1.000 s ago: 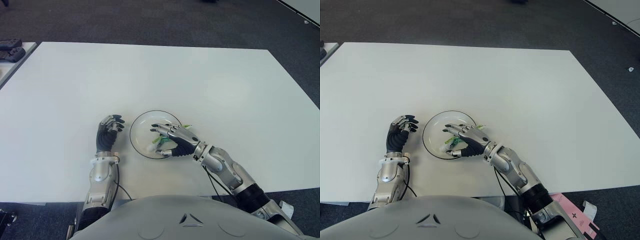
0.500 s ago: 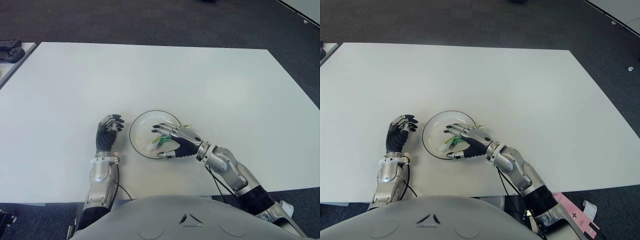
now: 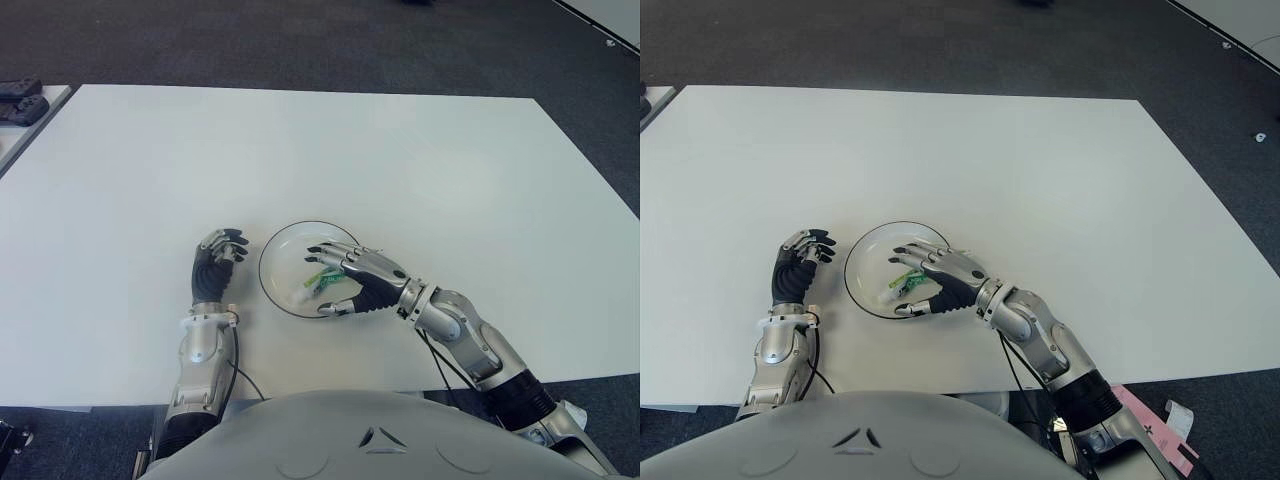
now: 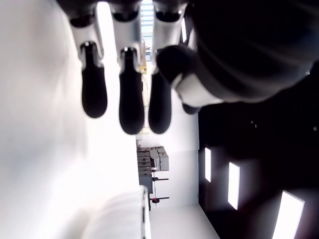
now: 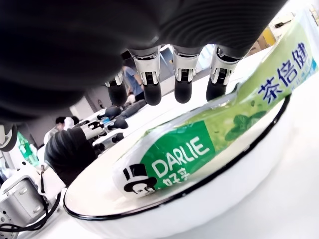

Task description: Put the toothpaste on the table into the plate.

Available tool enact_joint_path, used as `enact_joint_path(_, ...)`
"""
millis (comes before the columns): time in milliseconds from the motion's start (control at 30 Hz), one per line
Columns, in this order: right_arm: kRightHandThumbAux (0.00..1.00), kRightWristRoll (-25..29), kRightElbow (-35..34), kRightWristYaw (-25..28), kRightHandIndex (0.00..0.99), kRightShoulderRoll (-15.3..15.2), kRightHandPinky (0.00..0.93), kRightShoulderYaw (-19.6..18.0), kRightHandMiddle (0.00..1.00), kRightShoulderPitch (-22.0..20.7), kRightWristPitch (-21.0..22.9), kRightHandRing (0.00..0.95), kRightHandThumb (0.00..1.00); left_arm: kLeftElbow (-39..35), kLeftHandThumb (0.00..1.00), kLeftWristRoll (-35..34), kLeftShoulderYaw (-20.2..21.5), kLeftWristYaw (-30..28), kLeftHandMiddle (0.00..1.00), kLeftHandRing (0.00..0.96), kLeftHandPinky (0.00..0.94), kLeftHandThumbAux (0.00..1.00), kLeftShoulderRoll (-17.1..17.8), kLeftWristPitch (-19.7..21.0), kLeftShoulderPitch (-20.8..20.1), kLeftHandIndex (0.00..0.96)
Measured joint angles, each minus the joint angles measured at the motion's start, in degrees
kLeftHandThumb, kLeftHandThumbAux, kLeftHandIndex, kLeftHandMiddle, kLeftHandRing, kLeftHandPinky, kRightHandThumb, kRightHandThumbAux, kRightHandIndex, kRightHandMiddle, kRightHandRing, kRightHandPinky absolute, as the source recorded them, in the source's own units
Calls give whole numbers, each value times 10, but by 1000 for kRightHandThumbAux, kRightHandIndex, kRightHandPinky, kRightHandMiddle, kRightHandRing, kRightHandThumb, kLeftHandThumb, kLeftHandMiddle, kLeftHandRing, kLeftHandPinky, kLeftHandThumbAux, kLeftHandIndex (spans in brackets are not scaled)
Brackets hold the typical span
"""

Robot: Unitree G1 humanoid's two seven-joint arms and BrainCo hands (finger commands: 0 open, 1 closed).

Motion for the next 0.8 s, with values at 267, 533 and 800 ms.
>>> enact_joint_path(267,313,-8,-1,-44,0,14,0,-17,0,7,0,0,204,-2,833,0,0,0,487,554,535,680,0,4,1,402)
enact_joint_path(533,575,76,-5,-94,7,82,162,-58,41,45,18,63,146,-3,833,0,0,0,489,557,538,680,0,9,1,401)
enact_joint_path(800,895,163,50,-175,250,160,530,-101,416,60,-17,501,160,-5,834,1,0,0,489,558,536,680,0,14,-1,401)
